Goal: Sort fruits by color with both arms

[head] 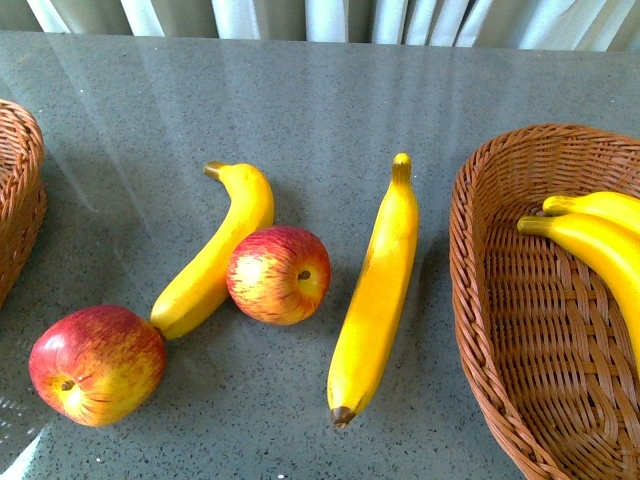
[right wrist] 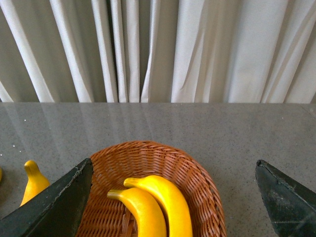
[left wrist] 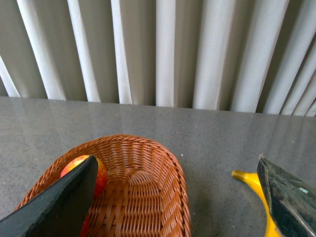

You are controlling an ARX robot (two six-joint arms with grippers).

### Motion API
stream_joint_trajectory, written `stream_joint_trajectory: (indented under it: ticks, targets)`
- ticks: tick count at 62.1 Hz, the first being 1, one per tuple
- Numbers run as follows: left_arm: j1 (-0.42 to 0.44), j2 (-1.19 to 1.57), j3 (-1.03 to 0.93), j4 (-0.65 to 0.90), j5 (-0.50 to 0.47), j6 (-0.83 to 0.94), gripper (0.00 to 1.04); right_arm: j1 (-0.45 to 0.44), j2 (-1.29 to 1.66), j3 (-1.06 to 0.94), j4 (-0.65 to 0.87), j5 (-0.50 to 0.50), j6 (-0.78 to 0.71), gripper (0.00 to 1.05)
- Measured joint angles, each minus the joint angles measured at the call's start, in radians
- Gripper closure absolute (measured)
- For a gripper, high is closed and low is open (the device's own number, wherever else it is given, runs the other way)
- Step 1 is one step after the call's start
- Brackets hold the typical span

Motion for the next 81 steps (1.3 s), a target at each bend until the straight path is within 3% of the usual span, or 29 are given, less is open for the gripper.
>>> stream_joint_trajectory:
  ticks: [46,55,65,73,81]
  targets:
    - [0.000,0.000,0.000,0.000,0.000,0.000,0.09,0.000,0.000,0.000,0.000,0.000,0.000,0.09]
    - [-0.111,0.331,0.217,-0.417,-0.282,-0.255,0.09,0.000,0.000,0.000,0.000,0.000,0.000,0.09]
    - [-0.226,0.562,0.332,-0.421,-0.457,-0.422,0.09,0.000,0.000,0.000,0.000,0.000,0.000,0.09]
    - [-0.380,0.727,0.348,-0.408,-0.581,-0.578,0.09,0.000,0.000,0.000,0.000,0.000,0.000,0.09]
    - [-0.491,0.906,0.369,-0.378,-0.633,-0.707,0.09,0.000,0.000,0.000,0.000,0.000,0.000,0.09]
